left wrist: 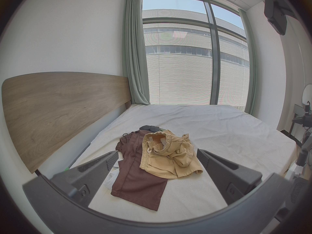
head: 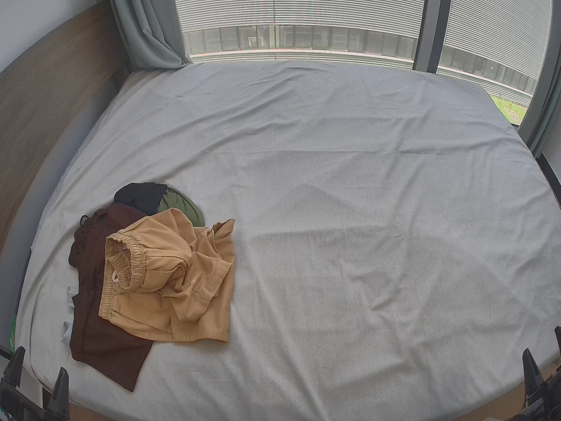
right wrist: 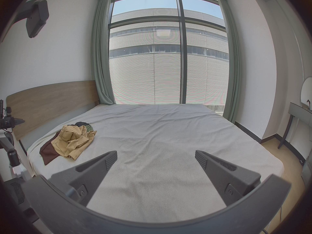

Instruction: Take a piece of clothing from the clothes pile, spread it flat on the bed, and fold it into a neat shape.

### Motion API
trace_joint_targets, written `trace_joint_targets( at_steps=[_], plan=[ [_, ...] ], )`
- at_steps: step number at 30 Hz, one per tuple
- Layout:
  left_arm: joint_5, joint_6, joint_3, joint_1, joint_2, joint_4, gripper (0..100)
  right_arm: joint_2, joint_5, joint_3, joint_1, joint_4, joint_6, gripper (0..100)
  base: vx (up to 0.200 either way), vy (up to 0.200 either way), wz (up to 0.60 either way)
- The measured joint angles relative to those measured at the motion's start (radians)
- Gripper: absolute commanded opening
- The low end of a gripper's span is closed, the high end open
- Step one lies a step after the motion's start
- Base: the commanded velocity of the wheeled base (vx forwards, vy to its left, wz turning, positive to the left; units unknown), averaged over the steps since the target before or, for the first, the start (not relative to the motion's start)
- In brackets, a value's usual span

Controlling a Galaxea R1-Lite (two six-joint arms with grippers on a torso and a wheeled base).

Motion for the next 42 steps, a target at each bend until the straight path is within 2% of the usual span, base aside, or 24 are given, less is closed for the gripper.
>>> trace_joint_targets(
  at_steps=[22, 26, 33, 42],
  plan=[
    [0.008, 0.001, 0.000, 0.000, 0.000, -0.005, 100, 0.000, 0.000, 0.000, 0.002, 0.001, 0.003, 100, 0.000, 0.000, 0.00],
    [0.010, 0.001, -0.001, 0.000, 0.000, -0.047, 100, 0.000, 0.000, 0.000, 0.001, 0.001, 0.003, 100, 0.000, 0.000, 0.00],
    [0.016, 0.004, -0.073, -0.014, 0.015, -0.047, 100, 0.000, 0.000, 0.000, 0.001, 0.001, 0.004, 100, 0.000, 0.000, 0.00],
    [0.018, 0.002, -0.085, -0.028, 0.047, -0.040, 100, 0.000, 0.000, 0.000, 0.002, 0.001, 0.003, 100, 0.000, 0.000, 0.00]
  ],
)
